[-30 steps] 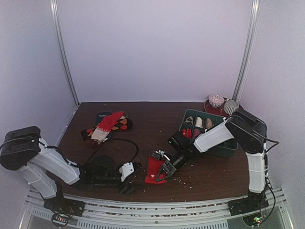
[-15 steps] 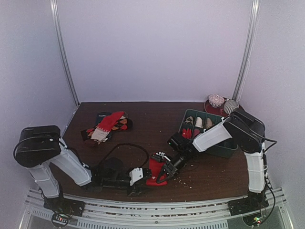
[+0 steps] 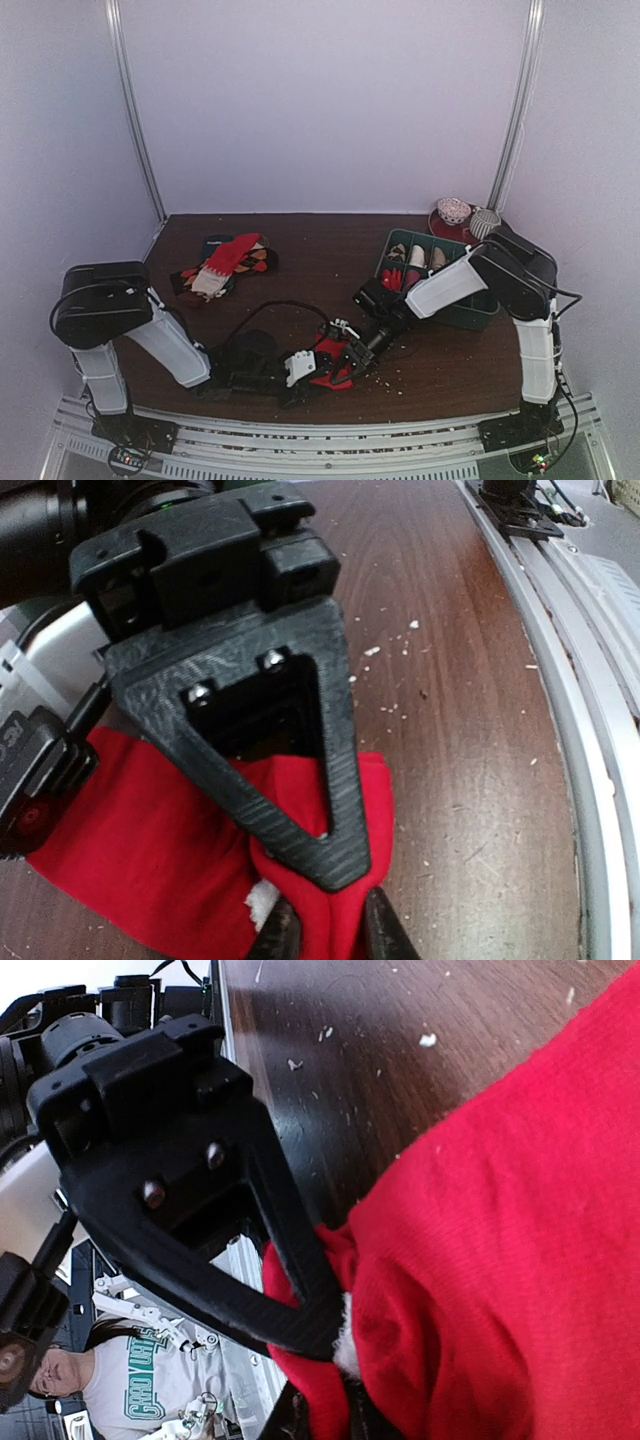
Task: Roll the socks
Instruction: Roll the sock at the center of the board.
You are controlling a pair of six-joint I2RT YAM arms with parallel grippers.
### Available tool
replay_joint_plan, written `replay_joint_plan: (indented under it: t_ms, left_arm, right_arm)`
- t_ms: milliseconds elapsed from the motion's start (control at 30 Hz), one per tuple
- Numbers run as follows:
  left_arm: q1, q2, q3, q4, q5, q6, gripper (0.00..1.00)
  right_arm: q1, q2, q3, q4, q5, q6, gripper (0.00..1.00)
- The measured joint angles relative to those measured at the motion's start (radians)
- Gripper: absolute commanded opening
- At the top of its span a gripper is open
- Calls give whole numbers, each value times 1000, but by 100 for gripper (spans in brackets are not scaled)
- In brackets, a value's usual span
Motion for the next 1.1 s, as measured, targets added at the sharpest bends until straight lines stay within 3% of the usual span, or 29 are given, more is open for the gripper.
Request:
replay_joint_plan:
  t_ms: [67,167,333,433,767,900,1100]
  left_arm:
    - [-1,0,11,-20,-1,-8,0]
    - [-1,0,13,-26,-2,-19,0]
    - [-2,-3,19,-44,-5,-74,0]
    - [2,-12,35,-84,7,-140,0]
    - [147,-40,138,-352,264,-358,0]
    - [194,-12,206,-461,396,-397,0]
    - [235,30,272,-567,518,-417,0]
  right_arm:
    - [-3,0,-3,0,-4,0,12]
    - [-6,-3,-9,0,-10,-2,13]
    - [-7,-16,-21,6,-11,-31,25]
    - [-8,-71,-68,48,27,-41,38]
    - [-10,-481,-380,346,320,-63,44]
    - [56,-604,-477,430,494,-216,49]
    - [189,-607,-472,446,737,-474,51]
